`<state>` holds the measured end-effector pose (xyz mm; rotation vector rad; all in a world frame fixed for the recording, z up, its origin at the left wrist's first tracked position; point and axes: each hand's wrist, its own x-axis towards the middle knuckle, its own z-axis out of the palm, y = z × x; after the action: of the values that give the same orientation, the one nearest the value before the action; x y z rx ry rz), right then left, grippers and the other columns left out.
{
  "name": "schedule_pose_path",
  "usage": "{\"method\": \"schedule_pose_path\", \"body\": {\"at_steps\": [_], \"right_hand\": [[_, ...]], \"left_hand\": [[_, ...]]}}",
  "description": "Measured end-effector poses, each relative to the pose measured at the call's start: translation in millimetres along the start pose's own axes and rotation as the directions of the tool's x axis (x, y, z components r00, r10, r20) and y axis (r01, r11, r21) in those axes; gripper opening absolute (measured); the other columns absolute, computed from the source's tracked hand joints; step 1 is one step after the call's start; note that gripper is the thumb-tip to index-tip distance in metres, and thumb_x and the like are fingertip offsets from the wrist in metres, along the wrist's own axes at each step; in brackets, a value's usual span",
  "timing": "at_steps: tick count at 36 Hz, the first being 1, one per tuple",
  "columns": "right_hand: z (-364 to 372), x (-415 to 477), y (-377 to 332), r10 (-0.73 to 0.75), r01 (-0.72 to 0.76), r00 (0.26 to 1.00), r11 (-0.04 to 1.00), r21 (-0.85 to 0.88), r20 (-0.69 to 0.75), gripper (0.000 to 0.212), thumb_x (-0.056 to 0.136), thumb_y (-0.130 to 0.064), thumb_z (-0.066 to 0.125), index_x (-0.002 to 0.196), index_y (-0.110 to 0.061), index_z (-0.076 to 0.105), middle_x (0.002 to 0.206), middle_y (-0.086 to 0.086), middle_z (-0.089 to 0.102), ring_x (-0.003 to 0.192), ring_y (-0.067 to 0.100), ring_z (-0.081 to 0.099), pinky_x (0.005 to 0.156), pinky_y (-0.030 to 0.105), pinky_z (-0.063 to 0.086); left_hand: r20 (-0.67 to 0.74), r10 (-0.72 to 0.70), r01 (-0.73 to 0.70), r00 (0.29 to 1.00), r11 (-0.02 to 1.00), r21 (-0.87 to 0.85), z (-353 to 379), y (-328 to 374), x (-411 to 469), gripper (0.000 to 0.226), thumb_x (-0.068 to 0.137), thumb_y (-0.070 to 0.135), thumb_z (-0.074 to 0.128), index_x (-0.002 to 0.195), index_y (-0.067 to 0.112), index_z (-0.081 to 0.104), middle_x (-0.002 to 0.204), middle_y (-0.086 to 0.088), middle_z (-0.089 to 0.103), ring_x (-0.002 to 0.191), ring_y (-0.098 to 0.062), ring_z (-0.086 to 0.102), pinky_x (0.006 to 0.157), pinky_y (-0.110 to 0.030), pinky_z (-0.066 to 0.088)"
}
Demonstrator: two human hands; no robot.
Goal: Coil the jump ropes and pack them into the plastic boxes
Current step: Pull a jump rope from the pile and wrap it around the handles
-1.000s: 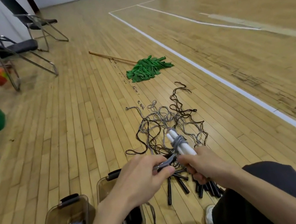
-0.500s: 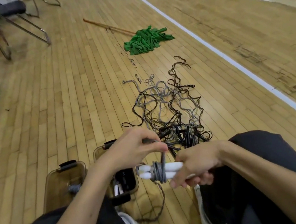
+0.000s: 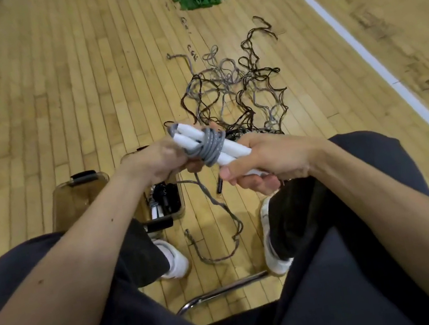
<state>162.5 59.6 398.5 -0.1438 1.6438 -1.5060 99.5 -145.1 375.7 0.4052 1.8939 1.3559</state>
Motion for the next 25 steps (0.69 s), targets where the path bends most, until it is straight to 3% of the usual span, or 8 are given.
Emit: {"method": "schedule_pose_path", "body": {"at_steps": [1,3,6,12,18,25], "right_hand": [[-1,0,0,-0.019,0.019,0.999,1.000,0.020,-0.027,0.030,0.093,-0.016,0.066,0.065,-0.012,0.056,0.050,0.003,0.042,0.035,0.012,0.030,0.039,0.018,0.024],[-3,0,1,-0.045,0.048,0.994,0.998,0.031,-0.095,0.031,0.096,-0.015,0.064,0.066,-0.013,0.056,0.050,0.001,0.042,0.038,0.012,0.029,0.041,0.020,0.022],[-4,2,2,-0.070,0.077,0.981,0.996,0.036,-0.184,0.025,0.098,-0.017,0.063,0.076,-0.010,0.053,0.053,0.000,0.039,0.041,0.012,0.028,0.044,0.024,0.020],[-7,5,6,-0.064,0.096,0.948,0.991,0.089,-0.311,0.021,0.098,-0.018,0.063,0.082,-0.007,0.055,0.055,0.001,0.039,0.041,0.011,0.029,0.042,0.024,0.021],[-11,8,11,-0.051,0.085,0.925,0.994,0.074,-0.377,0.019,0.097,-0.019,0.066,0.086,-0.006,0.056,0.058,0.003,0.040,0.041,0.010,0.032,0.039,0.021,0.025],[-17,13,20,-0.039,0.059,0.894,0.998,0.032,-0.447,0.020,0.096,-0.020,0.068,0.084,-0.007,0.059,0.058,0.002,0.045,0.042,0.011,0.037,0.043,0.023,0.029]], "left_hand": [[-0.017,-0.048,0.049,0.999,0.999,0.024,3,1,-1,0.010,0.103,0.007,0.047,0.101,0.006,0.057,0.074,-0.001,0.052,0.061,-0.012,0.045,0.051,-0.016,0.043],[-0.061,-0.065,0.066,0.996,0.998,0.010,12,5,0,0.023,0.105,0.000,0.035,0.095,0.007,0.055,0.068,-0.002,0.047,0.056,-0.008,0.041,0.051,-0.017,0.041],[-0.082,-0.086,0.074,0.993,0.988,-0.139,20,10,8,0.031,0.108,0.006,0.031,0.093,0.011,0.059,0.059,0.003,0.037,0.052,-0.009,0.031,0.048,-0.019,0.038],[-0.057,-0.139,0.113,0.989,0.938,-0.327,26,7,11,0.025,0.108,0.013,0.035,0.119,0.012,0.057,0.059,0.005,0.026,0.049,-0.011,0.032,0.061,-0.031,0.056],[-0.036,-0.153,0.131,0.988,0.928,-0.349,29,6,12,0.022,0.108,0.017,0.038,0.116,0.010,0.057,0.060,0.002,0.035,0.049,-0.012,0.036,0.051,-0.027,0.048],[-0.017,-0.164,0.151,0.986,0.941,-0.302,30,-2,14,0.025,0.106,0.024,0.045,0.118,0.006,0.058,0.063,-0.004,0.053,0.054,-0.018,0.051,0.057,-0.032,0.052]]}}
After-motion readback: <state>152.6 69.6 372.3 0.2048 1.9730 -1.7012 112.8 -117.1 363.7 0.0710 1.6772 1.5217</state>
